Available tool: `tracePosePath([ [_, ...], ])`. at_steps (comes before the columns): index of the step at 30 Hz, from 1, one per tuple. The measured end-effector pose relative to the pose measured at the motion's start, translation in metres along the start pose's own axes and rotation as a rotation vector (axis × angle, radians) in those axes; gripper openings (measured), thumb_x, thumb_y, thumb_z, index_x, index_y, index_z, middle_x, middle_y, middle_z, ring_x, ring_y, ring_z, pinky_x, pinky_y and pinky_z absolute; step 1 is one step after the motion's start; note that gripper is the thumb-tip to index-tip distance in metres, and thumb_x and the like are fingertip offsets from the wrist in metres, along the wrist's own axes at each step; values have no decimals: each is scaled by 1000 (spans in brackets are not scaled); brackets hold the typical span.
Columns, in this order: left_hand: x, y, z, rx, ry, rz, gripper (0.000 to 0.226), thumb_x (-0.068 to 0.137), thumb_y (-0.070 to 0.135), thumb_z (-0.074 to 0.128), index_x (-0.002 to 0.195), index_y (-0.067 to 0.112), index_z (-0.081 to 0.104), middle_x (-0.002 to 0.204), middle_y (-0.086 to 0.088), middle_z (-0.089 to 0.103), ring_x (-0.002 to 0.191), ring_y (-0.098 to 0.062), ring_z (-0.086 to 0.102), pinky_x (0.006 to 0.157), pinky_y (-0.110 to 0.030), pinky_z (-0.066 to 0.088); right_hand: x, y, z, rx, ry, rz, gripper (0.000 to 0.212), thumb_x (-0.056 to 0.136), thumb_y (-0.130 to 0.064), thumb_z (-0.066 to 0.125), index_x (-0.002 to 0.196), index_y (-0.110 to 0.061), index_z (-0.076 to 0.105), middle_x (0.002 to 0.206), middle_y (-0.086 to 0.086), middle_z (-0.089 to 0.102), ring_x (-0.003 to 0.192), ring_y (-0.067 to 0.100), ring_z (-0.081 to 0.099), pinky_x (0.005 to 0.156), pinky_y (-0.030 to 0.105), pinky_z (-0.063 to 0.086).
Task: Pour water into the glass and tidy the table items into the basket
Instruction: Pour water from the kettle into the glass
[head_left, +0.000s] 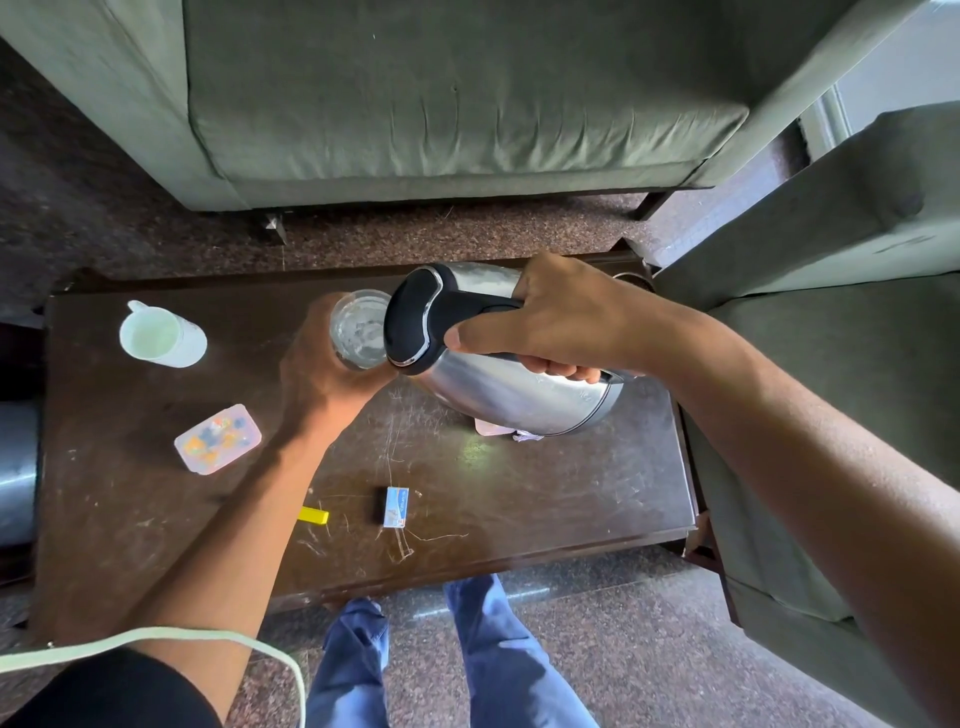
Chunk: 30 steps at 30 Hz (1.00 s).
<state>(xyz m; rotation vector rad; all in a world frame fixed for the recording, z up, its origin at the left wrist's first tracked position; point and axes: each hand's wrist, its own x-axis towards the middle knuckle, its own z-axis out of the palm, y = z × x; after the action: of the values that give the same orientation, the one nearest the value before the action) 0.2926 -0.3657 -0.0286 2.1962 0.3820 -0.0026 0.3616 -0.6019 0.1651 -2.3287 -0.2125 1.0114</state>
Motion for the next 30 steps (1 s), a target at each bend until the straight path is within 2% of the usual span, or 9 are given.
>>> tracePosePath([
  [5,0,5,-1,-21,21,-4,94,60,75,81,141,34,56,124,18,67,110,-7,65,92,-32,51,-6,10,2,65,27,-25,60,76,-66,74,49,-15,56,43,-1,49,38,20,45,42,25,37],
  [8,1,5,-1,-33,53,-8,94,59,76,83,140,35,57,124,21,65,110,-4,64,93,-28,49,-9,16,4,142,34,-54,56,79,-59,76,50,-16,53,44,-1,47,41,22,42,47,27,35],
  [14,7,1,1,-43,81,5,88,61,68,84,139,38,56,129,15,71,109,-1,63,94,-23,48,-22,31,5,322,90,-114,64,94,-40,77,40,-18,50,35,-6,40,34,15,34,45,25,32],
  [18,14,-5,4,-30,79,19,75,63,70,89,127,65,49,126,24,65,107,7,60,87,0,41,-32,41,6,495,144,-152,68,94,-36,81,44,-12,42,38,-1,34,38,20,29,48,36,22],
  [19,17,-9,6,-23,81,19,76,65,68,91,128,64,50,129,22,68,108,6,61,90,-2,43,-34,42,7,524,158,-162,68,93,-35,82,44,-11,40,39,-1,33,38,20,28,49,38,21],
  [21,23,-18,10,-5,97,10,84,66,64,96,138,47,55,134,13,72,115,-4,67,98,-21,52,-36,44,8,552,200,-172,72,88,-38,84,45,-6,37,40,4,33,40,20,27,50,42,22],
  [23,29,-27,15,17,114,10,91,65,62,97,142,36,55,136,9,73,120,-10,69,100,-30,54,-36,47,10,569,257,-174,77,81,-44,85,48,3,34,43,13,31,43,20,29,49,44,22],
  [27,38,-41,23,34,111,27,91,63,63,94,140,33,56,135,8,72,119,-10,67,99,-30,53,-32,53,15,652,364,-214,72,76,-48,78,42,-2,34,39,12,29,43,21,29,47,45,25],
  [30,45,-48,29,28,109,45,87,64,62,92,138,32,57,134,4,71,118,-11,66,100,-30,52,-24,58,19,724,410,-245,74,79,-45,76,45,5,33,38,20,27,39,22,26,44,44,24],
])
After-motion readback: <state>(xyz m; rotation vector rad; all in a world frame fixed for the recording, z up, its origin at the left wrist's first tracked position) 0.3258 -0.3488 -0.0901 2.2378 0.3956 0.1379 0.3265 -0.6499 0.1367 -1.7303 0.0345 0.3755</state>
